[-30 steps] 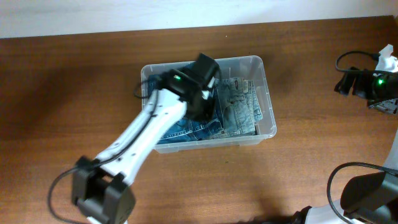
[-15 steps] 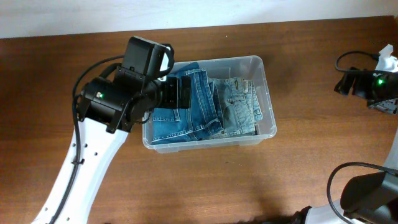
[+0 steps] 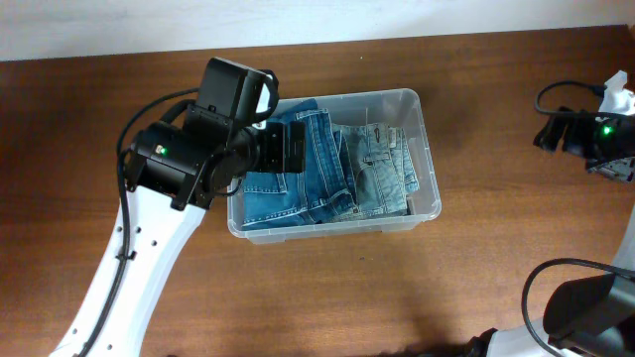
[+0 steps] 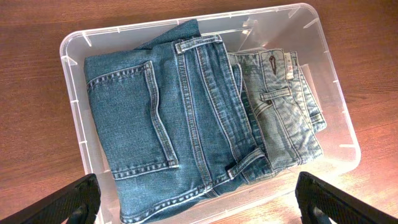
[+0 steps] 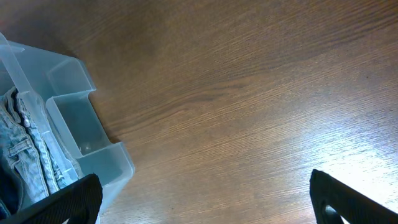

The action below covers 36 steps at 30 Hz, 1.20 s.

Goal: Pack container

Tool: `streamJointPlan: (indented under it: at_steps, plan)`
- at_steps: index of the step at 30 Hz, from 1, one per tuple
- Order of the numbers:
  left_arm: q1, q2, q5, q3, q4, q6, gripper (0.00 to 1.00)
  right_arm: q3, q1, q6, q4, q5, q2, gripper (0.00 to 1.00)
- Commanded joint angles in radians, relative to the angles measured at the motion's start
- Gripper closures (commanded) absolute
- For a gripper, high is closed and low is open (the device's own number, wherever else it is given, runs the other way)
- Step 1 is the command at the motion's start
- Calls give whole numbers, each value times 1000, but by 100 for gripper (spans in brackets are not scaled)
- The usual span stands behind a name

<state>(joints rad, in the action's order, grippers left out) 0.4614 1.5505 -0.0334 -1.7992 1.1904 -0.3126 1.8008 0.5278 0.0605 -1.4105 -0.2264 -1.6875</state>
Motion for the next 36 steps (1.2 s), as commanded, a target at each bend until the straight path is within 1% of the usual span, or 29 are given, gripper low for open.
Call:
streamJointPlan:
  at_steps: [1, 7, 11, 15, 19, 25, 26, 31, 36]
  plan:
    - [-2, 5, 6, -9, 5, 4, 0, 10, 4, 7, 0, 2, 0, 2]
    - [0, -52, 7, 8, 53, 4, 0, 10, 4, 6, 0, 2, 0, 2]
    - [0, -130, 8, 68, 73, 4, 0, 10, 4, 7, 0, 2, 0, 1]
    - [0, -252, 50, 191, 71, 4, 0, 10, 4, 7, 0, 2, 0, 1]
    - [0, -410, 60, 375, 41, 4, 0, 10, 4, 6, 0, 2, 0, 1]
    - [0, -679, 60, 715, -119, 4, 0, 10, 4, 6, 0, 2, 0, 1]
    - [-2, -746, 60, 795, -163, 4, 0, 10, 4, 6, 0, 2, 0, 1]
    - [-42, -952, 59, 1060, -330, 4, 0, 10, 4, 7, 0, 2, 0, 1]
    - [-117, -1101, 56, 1286, -592, 4, 0, 10, 4, 7, 0, 2, 0, 2]
